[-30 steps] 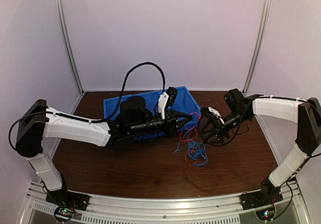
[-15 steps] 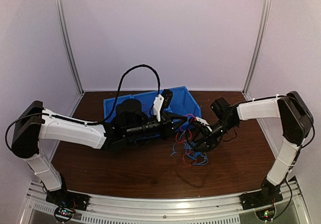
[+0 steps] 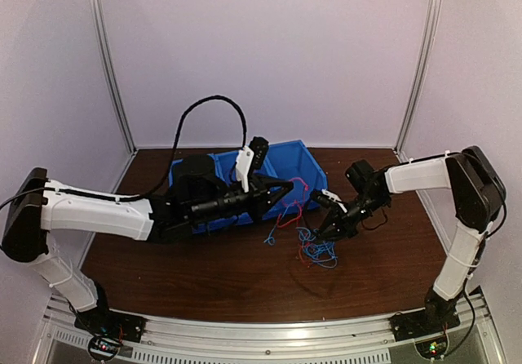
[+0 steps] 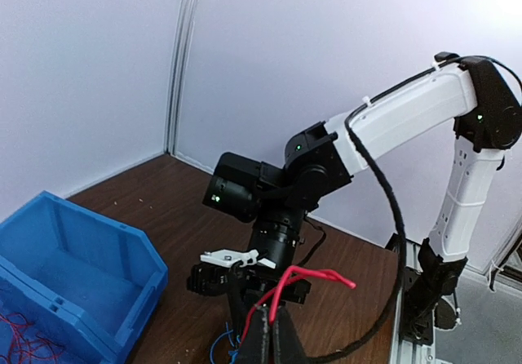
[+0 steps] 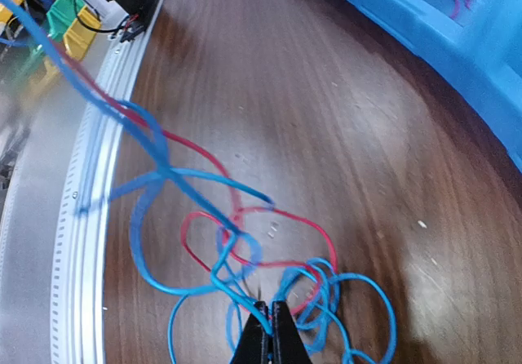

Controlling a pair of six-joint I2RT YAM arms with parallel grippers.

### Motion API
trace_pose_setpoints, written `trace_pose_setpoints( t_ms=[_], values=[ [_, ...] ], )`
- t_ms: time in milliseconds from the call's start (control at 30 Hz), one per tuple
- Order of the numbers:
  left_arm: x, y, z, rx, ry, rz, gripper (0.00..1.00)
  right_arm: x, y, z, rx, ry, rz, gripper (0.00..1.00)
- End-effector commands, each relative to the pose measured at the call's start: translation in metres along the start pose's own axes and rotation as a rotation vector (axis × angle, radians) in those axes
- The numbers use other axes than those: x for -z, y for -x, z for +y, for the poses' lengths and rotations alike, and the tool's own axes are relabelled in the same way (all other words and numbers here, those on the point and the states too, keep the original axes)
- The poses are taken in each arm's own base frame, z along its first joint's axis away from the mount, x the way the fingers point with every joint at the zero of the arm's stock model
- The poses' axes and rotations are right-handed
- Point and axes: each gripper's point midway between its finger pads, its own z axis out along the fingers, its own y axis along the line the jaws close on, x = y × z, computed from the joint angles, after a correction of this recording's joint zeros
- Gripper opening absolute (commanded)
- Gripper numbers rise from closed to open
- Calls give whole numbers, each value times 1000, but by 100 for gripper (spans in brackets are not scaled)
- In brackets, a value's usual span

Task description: Untangle the cables

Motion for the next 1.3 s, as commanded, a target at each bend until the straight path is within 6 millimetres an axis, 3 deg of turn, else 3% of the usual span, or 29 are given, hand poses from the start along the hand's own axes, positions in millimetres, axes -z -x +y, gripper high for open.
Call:
trace_pose_setpoints(
  t_ms=[0, 233, 300, 400, 500, 633, 833, 933, 1067, 1167, 1267],
  values=[
    [35, 90, -6, -191, 89, -104, 0, 39, -30, -38, -83, -147, 45, 0],
    [116, 195, 4, -361, 347, -169, 0, 116, -80, -95, -255, -413, 61, 0],
    [138, 213, 2, -376, 381, -205, 0, 132, -88, -107, -290, -473, 51, 0],
    [156, 222, 3, -366, 409, -239, 0, 150, -92, -119, -326, -540, 32, 0],
    [157, 208, 4, -350, 395, -236, 0, 159, -85, -119, -317, -569, 10, 0],
    [145, 192, -3, -313, 319, -205, 0, 162, -60, -95, -235, -519, -34, 7],
    [133, 186, -8, -288, 270, -192, 0, 180, -18, -54, -109, -530, -87, 53],
    [121, 178, -12, -273, 227, -177, 0, 194, 5, -34, -40, -565, -131, 62],
    [107, 160, -9, -244, 213, -150, 0, 201, 32, -9, 49, -579, -183, 66],
    [99, 131, 5, -196, 247, -101, 0, 178, 47, 5, 127, -554, -148, 66],
    [93, 79, 28, -114, 321, -13, 0, 143, 51, 10, 196, -532, -76, 67]
  ],
)
